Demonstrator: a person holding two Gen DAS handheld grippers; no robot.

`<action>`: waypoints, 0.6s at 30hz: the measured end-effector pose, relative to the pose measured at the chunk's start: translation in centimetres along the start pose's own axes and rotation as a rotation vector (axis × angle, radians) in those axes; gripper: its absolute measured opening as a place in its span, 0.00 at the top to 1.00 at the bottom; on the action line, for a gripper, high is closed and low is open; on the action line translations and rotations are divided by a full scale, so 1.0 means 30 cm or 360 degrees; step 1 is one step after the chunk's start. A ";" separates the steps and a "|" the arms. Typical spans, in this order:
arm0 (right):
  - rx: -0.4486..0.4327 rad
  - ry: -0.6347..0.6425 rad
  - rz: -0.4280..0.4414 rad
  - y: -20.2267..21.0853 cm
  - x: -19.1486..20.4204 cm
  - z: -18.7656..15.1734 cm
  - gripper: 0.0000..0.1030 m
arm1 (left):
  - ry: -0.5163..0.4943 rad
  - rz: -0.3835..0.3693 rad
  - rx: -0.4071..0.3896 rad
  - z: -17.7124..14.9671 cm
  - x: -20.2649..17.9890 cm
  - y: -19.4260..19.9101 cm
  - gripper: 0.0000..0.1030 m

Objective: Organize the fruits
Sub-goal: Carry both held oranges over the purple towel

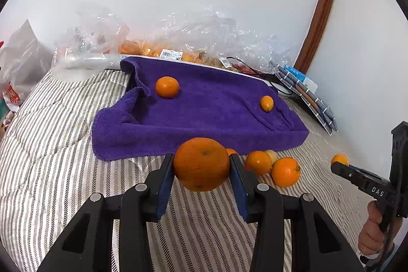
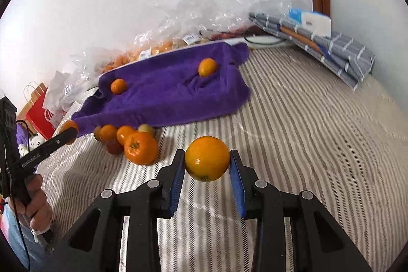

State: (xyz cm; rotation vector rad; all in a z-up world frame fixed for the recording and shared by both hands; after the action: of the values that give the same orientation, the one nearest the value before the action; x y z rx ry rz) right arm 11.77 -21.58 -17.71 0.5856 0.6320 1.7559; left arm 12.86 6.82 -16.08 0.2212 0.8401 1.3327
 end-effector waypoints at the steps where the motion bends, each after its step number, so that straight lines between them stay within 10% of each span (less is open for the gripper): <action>1: -0.0003 0.0018 -0.0011 0.003 0.011 0.014 0.67 | 0.0007 0.0001 -0.0002 0.002 0.003 0.002 0.61; 18: -0.0103 0.0214 0.0053 -0.006 0.092 0.273 0.67 | -0.0047 0.0266 -0.0098 0.110 -0.023 0.089 0.61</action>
State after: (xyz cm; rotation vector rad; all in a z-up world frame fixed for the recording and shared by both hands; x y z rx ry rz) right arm 16.67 -17.86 -11.62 0.4383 0.6587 1.8514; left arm 12.96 7.94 -11.93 0.2668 0.7678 1.5059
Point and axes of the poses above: each gripper's, at about its wrist camera, not at the fingertips, and y roughly against the way its jaws point, x to its left, z to its top, the point moved 1 cm from there along -y, roughly the way its jaws point, and after that the axes turned 11 degrees about y, right-handed, at the moved point
